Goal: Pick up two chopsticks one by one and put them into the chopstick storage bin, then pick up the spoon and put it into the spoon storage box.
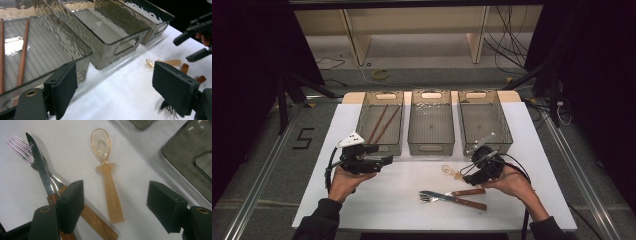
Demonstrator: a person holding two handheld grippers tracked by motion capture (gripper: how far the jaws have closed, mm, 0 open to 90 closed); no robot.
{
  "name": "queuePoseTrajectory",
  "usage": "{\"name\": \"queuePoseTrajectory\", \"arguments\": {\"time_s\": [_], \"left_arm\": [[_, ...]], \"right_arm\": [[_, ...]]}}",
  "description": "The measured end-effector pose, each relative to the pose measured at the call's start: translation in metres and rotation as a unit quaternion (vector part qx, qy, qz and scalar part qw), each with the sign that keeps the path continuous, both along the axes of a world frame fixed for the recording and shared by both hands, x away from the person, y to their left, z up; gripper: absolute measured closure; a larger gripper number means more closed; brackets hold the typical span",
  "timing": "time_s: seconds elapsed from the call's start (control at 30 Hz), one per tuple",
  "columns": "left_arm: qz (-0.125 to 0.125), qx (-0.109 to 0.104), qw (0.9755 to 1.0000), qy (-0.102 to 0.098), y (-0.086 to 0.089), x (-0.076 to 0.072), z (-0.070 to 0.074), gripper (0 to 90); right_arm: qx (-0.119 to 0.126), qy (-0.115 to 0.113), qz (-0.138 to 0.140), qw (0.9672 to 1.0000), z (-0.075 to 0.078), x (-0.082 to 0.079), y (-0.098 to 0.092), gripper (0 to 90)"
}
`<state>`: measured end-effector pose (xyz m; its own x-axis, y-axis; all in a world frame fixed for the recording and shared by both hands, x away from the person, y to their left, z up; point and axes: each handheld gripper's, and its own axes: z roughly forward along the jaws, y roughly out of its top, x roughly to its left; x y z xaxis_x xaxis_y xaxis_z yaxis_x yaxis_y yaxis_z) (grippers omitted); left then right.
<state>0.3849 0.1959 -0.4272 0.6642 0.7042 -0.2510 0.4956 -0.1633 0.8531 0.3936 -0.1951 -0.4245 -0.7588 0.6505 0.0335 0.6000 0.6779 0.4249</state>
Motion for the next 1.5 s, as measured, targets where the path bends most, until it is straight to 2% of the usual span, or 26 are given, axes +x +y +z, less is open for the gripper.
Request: {"name": "queuePoseTrajectory", "arguments": {"time_s": [0.2,0.37,0.5,0.83,1.13,1.5], "left_arm": [[-0.009,0.008,0.9999,-0.005,-0.005,-0.011,-0.006,19.0],[-0.013,0.006,0.9998,-0.01,-0.006,-0.017,-0.009,18.7],[-0.019,0.013,0.9997,-0.01,-0.007,-0.022,-0.013,18.4],[-0.019,0.014,0.9997,-0.008,-0.008,-0.029,-0.019,18.3],[-0.027,0.017,0.9995,-0.009,-0.012,-0.033,-0.023,17.8],[-0.03,0.013,0.9994,-0.012,-0.011,-0.037,-0.028,17.8]], "right_arm": [[-0.013,0.009,0.012,0.9998,-0.006,0.005,0.003,33.4],[-0.026,0.016,0.019,0.9994,-0.011,0.009,0.007,34.5],[-0.034,0.022,0.022,0.999,-0.015,0.011,0.009,35.2],[-0.044,0.03,0.024,0.9983,-0.02,0.015,0.012,37.1],[-0.052,0.043,0.035,0.9971,-0.025,0.018,0.014,46.7],[-0.075,0.05,0.045,0.9949,-0.03,0.018,0.014,58.3]]}}
